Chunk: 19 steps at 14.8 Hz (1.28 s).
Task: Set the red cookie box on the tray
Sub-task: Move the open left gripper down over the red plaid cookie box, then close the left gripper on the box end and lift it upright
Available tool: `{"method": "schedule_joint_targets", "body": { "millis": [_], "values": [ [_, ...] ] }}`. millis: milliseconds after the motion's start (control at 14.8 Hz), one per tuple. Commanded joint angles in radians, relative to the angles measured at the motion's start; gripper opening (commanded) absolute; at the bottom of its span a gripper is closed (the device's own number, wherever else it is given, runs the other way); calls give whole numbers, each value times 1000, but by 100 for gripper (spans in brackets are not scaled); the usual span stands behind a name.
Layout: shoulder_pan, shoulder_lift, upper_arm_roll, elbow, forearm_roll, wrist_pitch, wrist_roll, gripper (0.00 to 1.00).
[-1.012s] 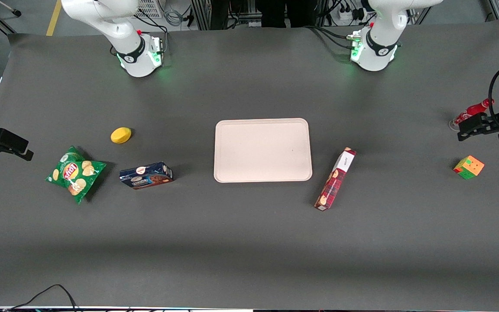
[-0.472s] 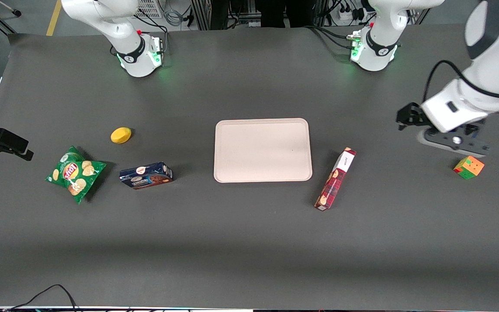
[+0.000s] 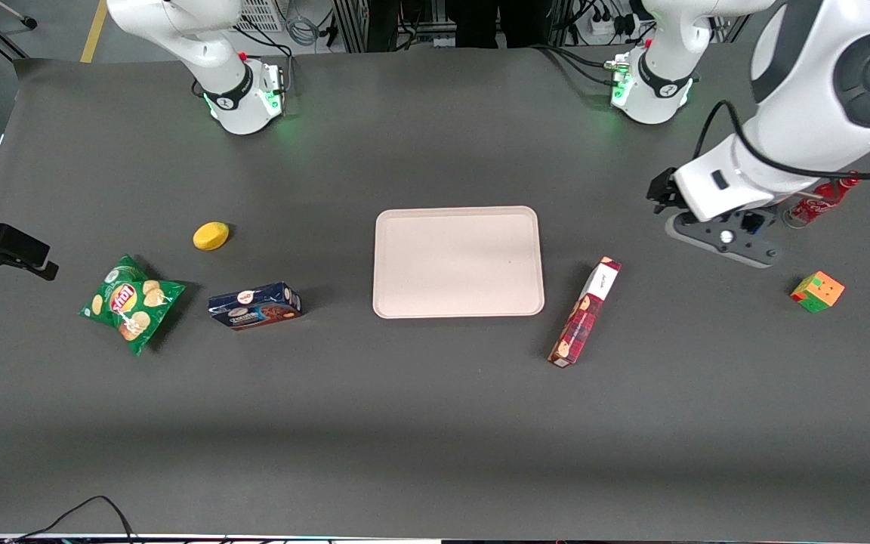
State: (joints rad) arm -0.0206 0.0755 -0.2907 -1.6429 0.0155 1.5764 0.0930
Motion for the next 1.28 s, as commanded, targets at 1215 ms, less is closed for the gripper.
{"method": "schedule_joint_targets", "body": {
  "millis": [1215],
  "values": [
    [-16, 300, -67, -377, 124, 856, -97, 100]
  ]
}}
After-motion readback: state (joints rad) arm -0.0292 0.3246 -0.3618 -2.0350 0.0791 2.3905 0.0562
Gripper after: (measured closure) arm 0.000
